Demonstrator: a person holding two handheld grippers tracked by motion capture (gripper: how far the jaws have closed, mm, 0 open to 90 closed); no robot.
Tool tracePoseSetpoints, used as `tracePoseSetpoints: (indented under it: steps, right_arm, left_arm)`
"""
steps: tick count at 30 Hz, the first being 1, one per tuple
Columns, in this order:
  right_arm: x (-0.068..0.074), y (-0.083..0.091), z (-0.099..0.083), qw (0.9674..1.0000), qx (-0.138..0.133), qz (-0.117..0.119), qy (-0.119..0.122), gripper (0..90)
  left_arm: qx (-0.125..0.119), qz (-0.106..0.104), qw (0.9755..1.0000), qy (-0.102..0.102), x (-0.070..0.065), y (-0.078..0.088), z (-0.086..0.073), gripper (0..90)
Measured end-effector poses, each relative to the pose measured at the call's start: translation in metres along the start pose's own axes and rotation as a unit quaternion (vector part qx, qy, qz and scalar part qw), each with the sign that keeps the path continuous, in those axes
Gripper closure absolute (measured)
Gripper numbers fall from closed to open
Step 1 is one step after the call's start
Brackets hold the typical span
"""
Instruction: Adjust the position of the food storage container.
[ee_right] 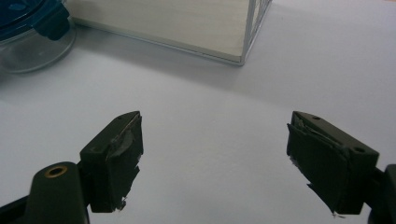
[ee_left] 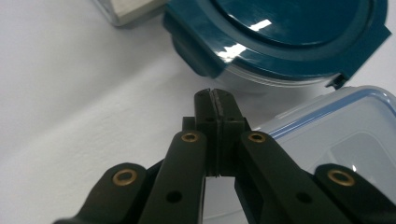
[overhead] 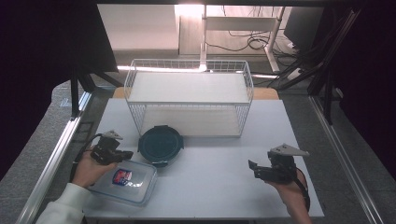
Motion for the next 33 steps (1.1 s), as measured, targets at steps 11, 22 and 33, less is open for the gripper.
tracePoseSetpoints:
  steps: [11,22,33]
  right_arm:
    - [0.000,-0.001,0.000,1.0000,0.001,-0.001,0.000,18.3]
    - [-0.003,-0.001,-0.001,1.0000,0.001,-0.003,-0.002,18.3]
    - [0.001,-0.003,-0.001,1.0000,0.004,-0.001,0.002,18.4]
  left_arm:
    - [-0.016,0.023,0.9995,0.013,0.006,0.015,-0.005,90.0]
    - [-0.024,0.100,0.9919,0.075,0.042,0.072,-0.063,90.0]
    - [0.006,0.066,0.9941,0.086,0.030,0.059,-0.109,90.0]
Point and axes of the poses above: each handheld gripper's, and its own axes: y roughly backward along the jaws, z roughly out of its top, x roughly to its left, the point moved 9 cm from there along -y, roughly forward along the jaws, and after that the axes turned 14 degrees about -y, right-handed, at the moved point
